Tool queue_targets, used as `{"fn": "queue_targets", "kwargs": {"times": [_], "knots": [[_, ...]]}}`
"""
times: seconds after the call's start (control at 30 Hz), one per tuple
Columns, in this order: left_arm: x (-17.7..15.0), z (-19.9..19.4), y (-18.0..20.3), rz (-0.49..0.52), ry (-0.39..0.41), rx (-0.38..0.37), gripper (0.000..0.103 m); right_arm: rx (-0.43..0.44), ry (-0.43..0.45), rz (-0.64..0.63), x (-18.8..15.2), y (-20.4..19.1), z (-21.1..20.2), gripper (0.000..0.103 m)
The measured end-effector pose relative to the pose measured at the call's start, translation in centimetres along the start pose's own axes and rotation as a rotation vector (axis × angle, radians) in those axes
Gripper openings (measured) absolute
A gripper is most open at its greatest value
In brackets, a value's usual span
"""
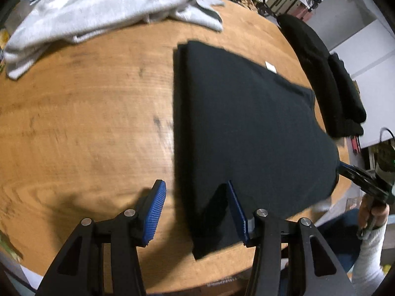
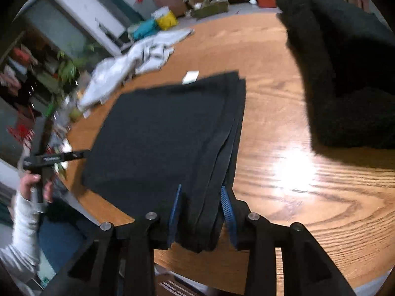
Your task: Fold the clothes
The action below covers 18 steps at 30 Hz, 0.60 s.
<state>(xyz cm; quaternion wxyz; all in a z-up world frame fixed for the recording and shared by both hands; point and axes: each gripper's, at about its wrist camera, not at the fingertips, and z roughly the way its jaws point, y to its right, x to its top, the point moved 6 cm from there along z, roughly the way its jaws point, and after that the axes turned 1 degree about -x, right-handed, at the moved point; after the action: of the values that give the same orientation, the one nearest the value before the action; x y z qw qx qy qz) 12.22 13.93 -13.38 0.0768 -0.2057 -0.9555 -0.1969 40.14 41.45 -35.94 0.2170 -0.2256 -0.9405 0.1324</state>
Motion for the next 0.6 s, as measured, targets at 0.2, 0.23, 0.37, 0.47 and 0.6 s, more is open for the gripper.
{"fn": "queue_targets", "kwargs": {"times": [0.2, 0.23, 0.37, 0.47, 0.6], "knots": [[-0.9, 0.0, -1.3, -0.027, -0.005, 0.032, 0.059, -0.186, -0.077, -0.071, -1.3, 1.2, 1.8, 0.003], [-1.0, -0.2, -1.5, -0.034, -0.001, 0.031, 0.059, -0.188, -0.086, -0.04, -1.6, 1.9, 1.8, 0.004], [-2.1, -0.9, -1.9, -0.053, 0.003, 0.004, 0.059, -0.094, -0.021, 0.01, -2.2, 2.1, -0.2, 0.058], [-3.6, -0.8, -1.6, -0.055, -0.025, -0.038, 0.059, 0.015, -0.024, 0.05, -3.9, 1.3, -0.7, 0.062], [-4.5, 0.2, -0.4, -0.018, -0.058, -0.03, 0.059, -0.012, -0.085, 0.059, -5.4, 0.5, 1.0, 0.058]]}}
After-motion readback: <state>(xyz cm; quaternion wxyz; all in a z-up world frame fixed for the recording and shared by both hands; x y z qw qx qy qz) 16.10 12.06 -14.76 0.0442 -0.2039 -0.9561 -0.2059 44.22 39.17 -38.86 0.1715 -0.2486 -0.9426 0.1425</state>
